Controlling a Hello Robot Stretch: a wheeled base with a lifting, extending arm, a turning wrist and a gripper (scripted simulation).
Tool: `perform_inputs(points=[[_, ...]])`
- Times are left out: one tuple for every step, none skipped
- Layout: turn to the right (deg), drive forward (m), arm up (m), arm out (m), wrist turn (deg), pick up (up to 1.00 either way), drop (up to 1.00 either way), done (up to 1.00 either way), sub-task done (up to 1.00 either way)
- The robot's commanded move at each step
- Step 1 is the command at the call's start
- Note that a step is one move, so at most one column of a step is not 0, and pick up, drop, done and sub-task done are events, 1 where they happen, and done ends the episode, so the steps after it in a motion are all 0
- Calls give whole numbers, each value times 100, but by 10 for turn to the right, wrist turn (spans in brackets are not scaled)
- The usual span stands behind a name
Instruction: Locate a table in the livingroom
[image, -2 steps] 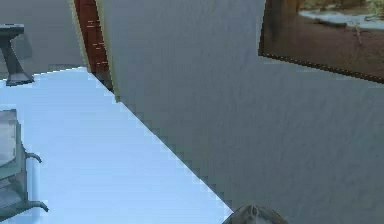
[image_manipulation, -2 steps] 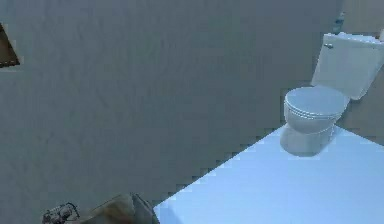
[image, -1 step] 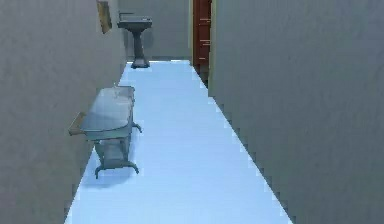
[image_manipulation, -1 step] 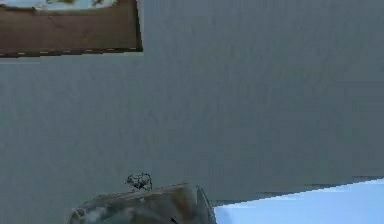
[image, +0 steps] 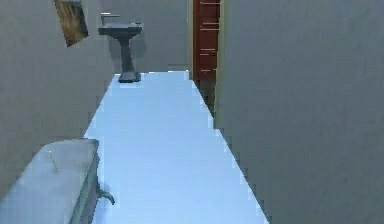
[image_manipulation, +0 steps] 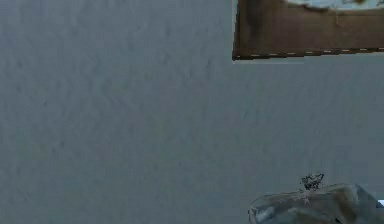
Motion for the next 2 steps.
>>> perform_inputs(points=[[-300, 0, 0, 0, 0, 0, 0, 0, 0], [0, 5, 0, 0, 0, 0, 0, 0, 0]])
